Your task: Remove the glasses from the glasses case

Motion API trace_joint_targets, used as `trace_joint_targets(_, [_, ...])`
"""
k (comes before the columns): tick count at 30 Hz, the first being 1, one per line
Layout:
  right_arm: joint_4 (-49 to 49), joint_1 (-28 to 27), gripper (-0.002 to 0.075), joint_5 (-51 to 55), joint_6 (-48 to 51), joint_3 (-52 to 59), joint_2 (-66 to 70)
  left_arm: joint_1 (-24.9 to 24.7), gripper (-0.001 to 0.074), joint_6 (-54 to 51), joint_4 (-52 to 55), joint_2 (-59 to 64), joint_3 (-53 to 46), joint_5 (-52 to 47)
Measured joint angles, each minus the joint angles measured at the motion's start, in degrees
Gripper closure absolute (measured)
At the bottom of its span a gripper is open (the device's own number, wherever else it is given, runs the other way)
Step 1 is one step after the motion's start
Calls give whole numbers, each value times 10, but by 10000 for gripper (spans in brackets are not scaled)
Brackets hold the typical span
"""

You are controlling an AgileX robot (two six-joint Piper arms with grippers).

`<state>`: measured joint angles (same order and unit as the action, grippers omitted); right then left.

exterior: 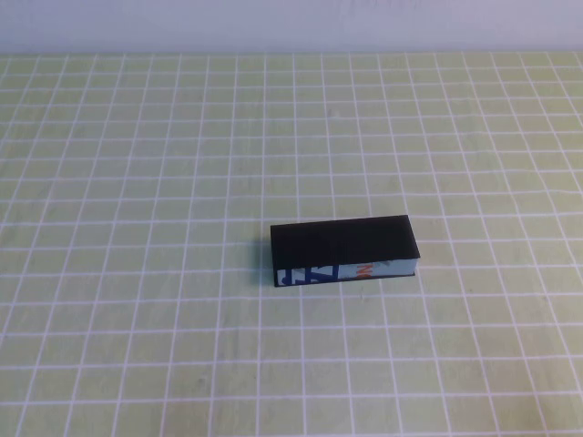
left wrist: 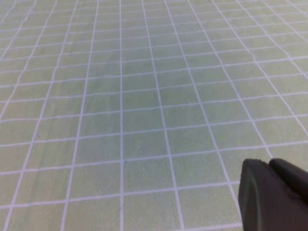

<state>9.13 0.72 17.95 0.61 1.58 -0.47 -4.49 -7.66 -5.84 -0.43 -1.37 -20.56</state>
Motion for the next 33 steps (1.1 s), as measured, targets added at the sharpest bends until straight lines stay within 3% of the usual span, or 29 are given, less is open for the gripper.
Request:
trace_joint_targets(25, [22,0,743,0,0,0,0,0,739,0,0,0,0,0])
trace_joint_targets(29, [93,0,743,-18,0,0,0,0,739,0,0,0,0,0])
trace_joint_targets(33, [275,0,743,-96,0,0,0,0,739,0,0,0,0,0])
